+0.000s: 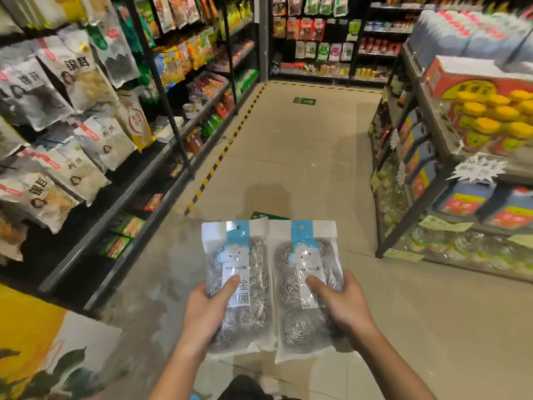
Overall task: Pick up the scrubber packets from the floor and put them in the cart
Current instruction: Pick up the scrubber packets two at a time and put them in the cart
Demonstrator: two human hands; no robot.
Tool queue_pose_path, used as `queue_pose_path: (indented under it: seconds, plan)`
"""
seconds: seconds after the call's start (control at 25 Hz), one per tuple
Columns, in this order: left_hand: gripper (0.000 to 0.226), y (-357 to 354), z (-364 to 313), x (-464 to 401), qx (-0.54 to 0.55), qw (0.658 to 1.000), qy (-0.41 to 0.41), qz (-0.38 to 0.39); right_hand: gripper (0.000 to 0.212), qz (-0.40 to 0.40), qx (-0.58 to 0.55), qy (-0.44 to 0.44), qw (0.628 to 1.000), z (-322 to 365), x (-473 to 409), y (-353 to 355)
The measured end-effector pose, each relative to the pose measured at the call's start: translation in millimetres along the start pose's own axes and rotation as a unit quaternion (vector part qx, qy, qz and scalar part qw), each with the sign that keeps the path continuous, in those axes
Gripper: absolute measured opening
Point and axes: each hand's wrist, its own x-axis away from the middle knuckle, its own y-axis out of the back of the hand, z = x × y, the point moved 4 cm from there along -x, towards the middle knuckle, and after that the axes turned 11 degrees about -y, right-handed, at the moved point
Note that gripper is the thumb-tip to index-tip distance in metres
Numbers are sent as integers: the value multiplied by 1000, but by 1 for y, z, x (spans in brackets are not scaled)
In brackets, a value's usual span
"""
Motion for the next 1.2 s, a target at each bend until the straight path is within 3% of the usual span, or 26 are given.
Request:
queue_pose_path:
  seconds: [0.08, 0.28, 0.44, 0.64, 0.72, 0.88, 0.96, 1.0, 1.04, 1.12, 1.2]
  plan:
    - [30, -25, -14, -9, -14, 999, -6, 44, 38, -47, -19, -12, 999, -6, 0, 23]
    - [73, -92, -23, -41, -53, 984, -10, 170, 36, -164, -57, -33, 984, -14, 16, 71]
    - [44, -163, -38, -49, -96, 945, -50, 308, 35, -306, -107, -62, 944, -39, 62, 110]
    - [37, -247, -38, 0, -125, 846, -66, 514, 38, -463, -198, -101, 858, -85, 147, 129]
    - [34, -275, -33, 42, -155, 801, -76, 574, 46, -530, -238, -105, 807, -111, 198, 131]
    - [41, -308, -21, 174, -180, 669, -119, 711, 106, -653, -321, -110, 676, -179, 315, 117]
    - [52, -310, -11, 238, -195, 608, -153, 754, 124, -693, -351, -116, 618, -204, 366, 107]
    - [59, -307, -3, 278, -208, 573, -173, 773, 122, -711, -377, -114, 583, -215, 398, 101]
    - [65, -301, 6, 317, -224, 538, -181, 792, 106, -721, -403, -104, 554, -224, 430, 94]
    - [73, -289, 30, 400, -233, 462, -200, 832, 52, -746, -439, -102, 490, -251, 494, 72]
    - [65, -257, 48, 482, -233, 382, -215, 868, 39, -775, -462, -109, 417, -281, 554, 40]
